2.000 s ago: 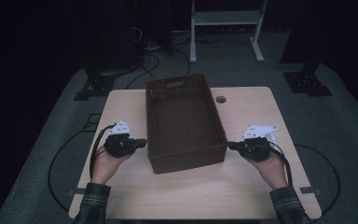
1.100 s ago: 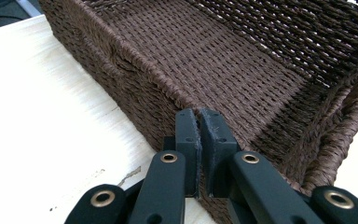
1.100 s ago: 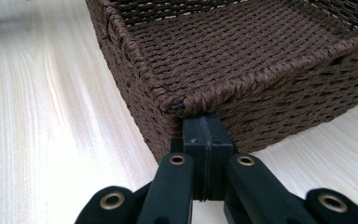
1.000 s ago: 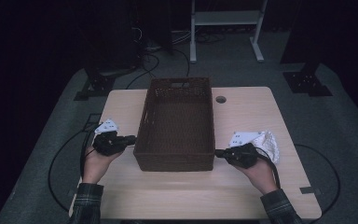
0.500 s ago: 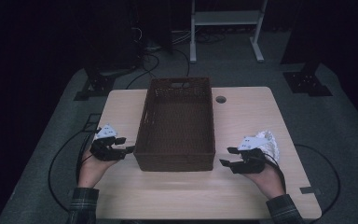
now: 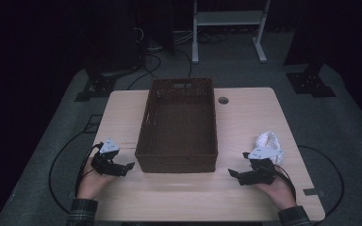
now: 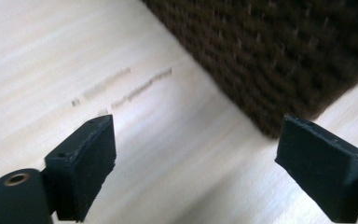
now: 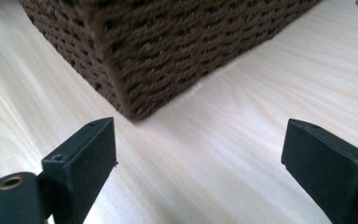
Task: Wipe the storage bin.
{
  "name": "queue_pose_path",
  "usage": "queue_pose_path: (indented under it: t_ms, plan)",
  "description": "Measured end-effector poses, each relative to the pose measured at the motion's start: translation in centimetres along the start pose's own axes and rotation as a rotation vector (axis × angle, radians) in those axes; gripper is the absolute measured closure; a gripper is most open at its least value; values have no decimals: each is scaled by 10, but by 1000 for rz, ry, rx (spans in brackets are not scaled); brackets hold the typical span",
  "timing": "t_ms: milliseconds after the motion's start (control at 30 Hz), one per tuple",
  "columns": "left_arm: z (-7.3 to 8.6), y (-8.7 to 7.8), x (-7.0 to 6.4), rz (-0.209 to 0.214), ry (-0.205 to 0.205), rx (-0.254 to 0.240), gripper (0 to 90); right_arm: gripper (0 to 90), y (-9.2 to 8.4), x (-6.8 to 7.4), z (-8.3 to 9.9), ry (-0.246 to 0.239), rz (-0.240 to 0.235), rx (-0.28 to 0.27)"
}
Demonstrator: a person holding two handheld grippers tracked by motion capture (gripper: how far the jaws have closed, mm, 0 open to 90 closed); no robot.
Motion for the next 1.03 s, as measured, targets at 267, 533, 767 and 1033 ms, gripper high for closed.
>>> queue_pose_path:
  t_ms: [267,533,767,1033]
  plan:
    - [18,9,-6,0,26,41,19,20,8,7,21,31,-17,68]
    - [31,16,-1,3,24,74,13,19,17,9,29,-8,-4,149]
    - [39,18,5,55,10,0,0,16,21,10,33,-20,6,152]
    - [40,19,5,59,17,-24,0,15,21,10,33,-18,7,153]
Point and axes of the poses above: each handheld gripper's, and its own axes: y roughly forward along the jaws, z roughly out of its underside, x roughly to its left, the point moved 2 cm from there along y, roughly forward along the jaws, and after that the axes turned 11 degrees about -y, right-handed, at the moved point
